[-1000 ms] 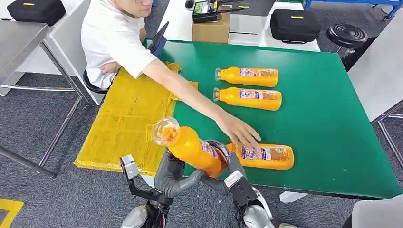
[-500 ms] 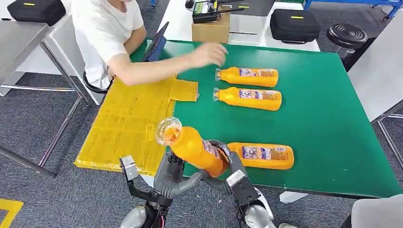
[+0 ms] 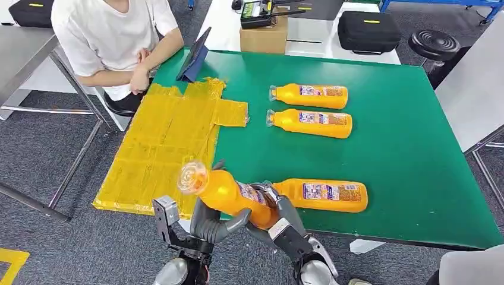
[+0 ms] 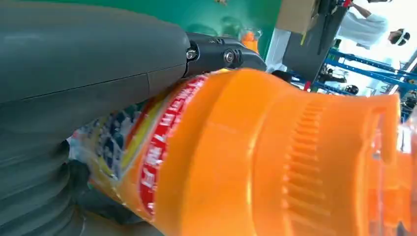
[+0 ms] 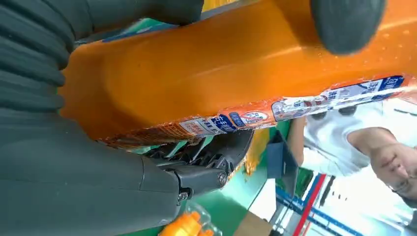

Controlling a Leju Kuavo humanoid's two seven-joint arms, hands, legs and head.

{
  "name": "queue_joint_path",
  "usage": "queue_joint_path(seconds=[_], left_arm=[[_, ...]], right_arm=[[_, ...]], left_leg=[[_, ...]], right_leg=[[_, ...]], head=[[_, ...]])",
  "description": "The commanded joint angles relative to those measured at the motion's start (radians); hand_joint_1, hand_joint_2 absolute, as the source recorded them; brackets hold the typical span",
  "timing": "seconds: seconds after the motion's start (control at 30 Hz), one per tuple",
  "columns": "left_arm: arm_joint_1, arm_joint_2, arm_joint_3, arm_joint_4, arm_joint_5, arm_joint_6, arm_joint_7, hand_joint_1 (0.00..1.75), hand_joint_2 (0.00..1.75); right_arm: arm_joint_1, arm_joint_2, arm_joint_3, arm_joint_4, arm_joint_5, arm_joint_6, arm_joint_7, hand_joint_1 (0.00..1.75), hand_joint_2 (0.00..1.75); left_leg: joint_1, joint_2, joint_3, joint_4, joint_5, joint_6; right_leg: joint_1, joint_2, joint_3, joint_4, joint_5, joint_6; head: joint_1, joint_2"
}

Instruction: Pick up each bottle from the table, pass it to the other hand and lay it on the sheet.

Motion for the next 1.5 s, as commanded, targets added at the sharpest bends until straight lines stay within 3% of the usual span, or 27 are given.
queue_joint_path(seconds=[0.03, 0.23, 0.27, 0.3, 0.33, 0.37, 0.47, 0.5, 0.67, 0.97, 1.23, 1.3, 1.33, 1.4, 1.5], left_arm=[[-0.023, 0.027, 0.001, -0.015, 0.121, -0.142, 0.03, 0.0, 1.75], [-0.026, 0.028, 0.009, -0.011, 0.179, -0.204, 0.057, 0.0, 1.75], [-0.03, 0.024, 0.014, -0.002, 0.178, -0.198, 0.056, 1.64, 1.75], [-0.034, 0.022, 0.014, 0.006, 0.18, -0.199, 0.056, 1.75, 1.75], [-0.034, 0.021, 0.015, 0.009, 0.18, -0.198, 0.056, 1.75, 1.75], [-0.037, 0.018, 0.022, 0.019, 0.181, -0.191, 0.055, 1.75, 1.75], [-0.036, 0.014, 0.037, 0.025, 0.19, -0.182, 0.056, 1.75, 1.75], [-0.035, 0.01, 0.048, 0.029, 0.207, -0.18, 0.067, 1.75, 1.75], [-0.035, 0.008, 0.055, 0.033, 0.22, -0.177, 0.078, 1.75, 1.75], [-0.046, 0.011, 0.059, 0.056, 0.159, -0.077, 0.055, 1.75, 1.75], [-0.076, -0.002, 0.149, 0.091, -0.056, 0.247, -0.002, 1.75, 1.75], [-0.099, 0.006, 0.164, 0.108, -0.198, 0.383, -0.071, 1.75, 1.75], [-0.103, 0.006, 0.179, 0.109, -0.204, 0.376, -0.067, 1.75, 1.75], [-0.128, 0.014, 0.186, 0.149, -0.392, 0.502, -0.068, 1.75, 1.75], [-0.139, -0.024, 0.273, 0.177, -0.597, 0.502, -0.047, 1.75, 1.75]], right_arm=[[-0.053, -0.012, 0.058, 0.074, -0.035, 0.042, -0.046, 1.75, 1.75], [-0.065, 0.006, 0.065, 0.103, -0.057, 0.066, -0.064, 1.75, 1.75], [-0.067, 0.011, 0.067, 0.114, -0.062, 0.073, -0.068, 1.75, 1.75], [-0.07, 0.015, 0.073, 0.12, -0.063, 0.077, -0.069, 1.75, 1.75], [-0.071, 0.015, 0.077, 0.122, -0.062, 0.078, -0.071, 1.41, 1.75], [-0.075, 0.018, 0.088, 0.123, -0.065, 0.087, -0.079, 0.02, 1.75], [-0.08, 0.02, 0.095, 0.118, -0.065, 0.091, -0.08, 0.0, 1.75], [-0.083, 0.016, 0.098, 0.114, -0.066, 0.093, -0.079, 0.0, 0.0], [-0.081, 0.012, 0.094, 0.105, -0.07, 0.088, -0.083, 0.0, 0.0], [-0.057, 0.001, 0.073, 0.017, -0.034, -0.043, -0.08, 0.0, 0.0], [0.046, -0.043, -0.009, -0.173, 0.079, -0.271, -0.129, 0.0, 0.0], [0.079, -0.046, -0.05, -0.238, 0.121, -0.368, -0.154, 0.0, 0.0], [0.086, -0.054, -0.059, -0.262, 0.123, -0.365, -0.149, 0.0, 0.0], [0.12, -0.033, -0.123, -0.318, 0.141, -0.461, -0.178, 0.0, 0.0], [0.144, -0.024, -0.17, -0.383, 0.134, -0.504, -0.187, 0.0, 0.0]], left_leg=[[0.0, 0.002, 0.004, -0.001, -0.001, -0.001], [0.001, 0.002, 0.004, -0.001, -0.002, -0.001], [0.001, 0.002, 0.003, -0.001, -0.001, -0.001], [0.001, 0.003, 0.006, -0.001, -0.002, -0.002], [0.001, 0.002, 0.004, -0.001, -0.001, -0.001], [0.0, 0.001, 0.004, -0.001, -0.001, -0.001], [0.0, 0.002, 0.003, -0.001, -0.001, -0.001], [0.0, 0.001, 0.002, -0.001, 0.0, -0.001], [0.0, 0.001, 0.002, -0.001, 0.0, -0.001], [0.001, 0.0, 0.003, 0.0, -0.001, -0.001], [0.001, -0.002, 0.004, -0.001, -0.001, -0.001], [0.0, -0.002, 0.001, -0.001, 0.0, -0.001], [0.001, -0.003, 0.003, 0.0, -0.001, -0.001], [0.0, -0.002, 0.001, -0.001, 0.0, -0.001], [0.0, -0.002, 0.001, -0.001, 0.0, -0.001]], right_leg=[[0.001, 0.001, 0.004, -0.001, -0.001, -0.002], [0.001, 0.001, 0.004, -0.001, -0.001, -0.002], [0.001, 0.001, 0.003, -0.001, -0.001, -0.002], [0.001, 0.001, 0.005, -0.001, -0.002, -0.003], [0.001, 0.001, 0.004, -0.001, -0.001, -0.002], [0.001, 0.0, 0.003, -0.001, 0.0, -0.002], [0.0, 0.001, 0.002, -0.001, 0.0, -0.002], [0.0, 0.0, 0.002, -0.001, 0.0, -0.001], [0.001, 0.0, 0.002, -0.001, 0.0, -0.001], [0.001, -0.001, 0.003, 0.0, -0.001, -0.002], [0.001, -0.004, 0.005, -0.001, -0.002, -0.002], [0.0, -0.003, 0.001, -0.001, -0.001, -0.001], [0.001, -0.005, 0.004, 0.0, -0.002, -0.002], [0.0, -0.002, 0.001, 0.0, -0.001, -0.001], [0.0, -0.003, 0.001, 0.0, -0.001, -0.001]], head=[[0.0, 0.0], [0.0, 0.0], [0.0, 0.0], [0.0, 0.0], [0.0, 0.0], [0.0, 0.0], [0.0, 0.0], [0.0, 0.0], [0.0, 0.0], [0.0, 0.0], [0.0, 0.0], [0.0, 0.0], [0.0, 0.0], [0.0, 0.0], [0.0, 0.0]])
